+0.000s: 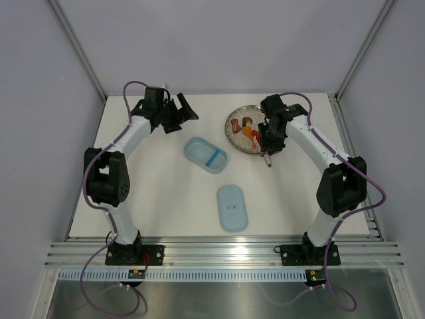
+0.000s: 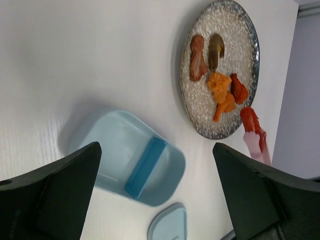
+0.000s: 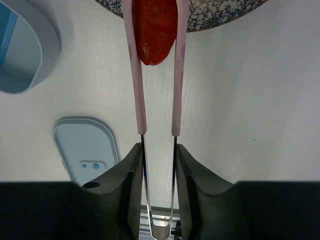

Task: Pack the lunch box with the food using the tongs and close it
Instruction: Adjust the packing box at the center of the board.

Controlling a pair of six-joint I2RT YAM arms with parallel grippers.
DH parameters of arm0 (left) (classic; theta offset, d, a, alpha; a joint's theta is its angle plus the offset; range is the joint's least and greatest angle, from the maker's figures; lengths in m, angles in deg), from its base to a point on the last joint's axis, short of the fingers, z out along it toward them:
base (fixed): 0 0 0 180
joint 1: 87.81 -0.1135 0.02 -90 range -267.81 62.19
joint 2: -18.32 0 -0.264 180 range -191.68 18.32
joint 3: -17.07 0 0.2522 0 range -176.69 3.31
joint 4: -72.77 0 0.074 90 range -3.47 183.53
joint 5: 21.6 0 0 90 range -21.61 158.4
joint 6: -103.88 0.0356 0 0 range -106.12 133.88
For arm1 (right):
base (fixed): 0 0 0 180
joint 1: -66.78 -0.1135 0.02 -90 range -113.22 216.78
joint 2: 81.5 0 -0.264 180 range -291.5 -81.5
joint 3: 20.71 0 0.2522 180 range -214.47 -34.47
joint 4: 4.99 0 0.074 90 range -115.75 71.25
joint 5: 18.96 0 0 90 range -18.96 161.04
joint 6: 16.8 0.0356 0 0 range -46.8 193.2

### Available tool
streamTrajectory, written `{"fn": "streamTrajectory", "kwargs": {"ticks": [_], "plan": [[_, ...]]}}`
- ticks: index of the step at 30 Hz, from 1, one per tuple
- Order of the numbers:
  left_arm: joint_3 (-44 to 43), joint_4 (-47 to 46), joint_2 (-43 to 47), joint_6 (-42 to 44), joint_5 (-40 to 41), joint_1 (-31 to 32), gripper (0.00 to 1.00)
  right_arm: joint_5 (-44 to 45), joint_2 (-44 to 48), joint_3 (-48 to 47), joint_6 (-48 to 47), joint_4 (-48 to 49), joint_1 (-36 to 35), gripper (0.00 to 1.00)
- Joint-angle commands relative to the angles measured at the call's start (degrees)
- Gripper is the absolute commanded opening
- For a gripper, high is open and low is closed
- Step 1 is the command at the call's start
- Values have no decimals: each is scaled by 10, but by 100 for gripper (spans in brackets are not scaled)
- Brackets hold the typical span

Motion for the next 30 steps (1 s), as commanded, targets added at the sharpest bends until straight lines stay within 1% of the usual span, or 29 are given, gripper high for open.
{"fn": "streamTrajectory", "kwargs": {"ticks": [1, 4, 6, 9, 11, 14, 15, 17, 18, 23, 25, 26, 30], "plan": [[-39, 18, -49, -17, 19, -10, 99, -5, 34, -2, 11, 17, -10, 0], [-34, -7, -66, -37, 20, -24, 99, -5, 37, 2, 14, 16, -14, 0], [-37, -19, -88, -44, 6, -33, 99, -3, 43, 3, 15, 15, -21, 0], [-49, -32, -122, -52, -27, -32, 99, -3, 47, 5, 23, 15, -31, 0], [-44, -51, -136, -62, -64, -32, 99, -2, 46, 6, 35, 19, -38, 0], [-11, -124, -146, -85, -109, -30, 99, -5, 45, 6, 58, 28, -54, 0], [14, -139, -142, -97, -120, -28, 99, -5, 47, 9, 65, 31, -63, 0], [36, -173, -135, -103, -134, -25, 99, -5, 51, 13, 92, 49, -72, 0], [55, -178, -128, -104, -135, -22, 99, -23, 53, 18, 102, 56, -77, 0], [105, -200, -104, -103, -140, -7, 99, -31, 73, 50, 177, 103, -97, 0], [140, -210, -86, -112, -139, -3, 99, -31, 82, 68, 197, 115, -103, 0], [149, -226, -80, -113, -138, -3, 99, -31, 90, 74, 214, 125, -106, 0], [185, -214, -45, -103, -98, 12, 99, -24, 111, 101, 252, 145, -112, 0]]}}
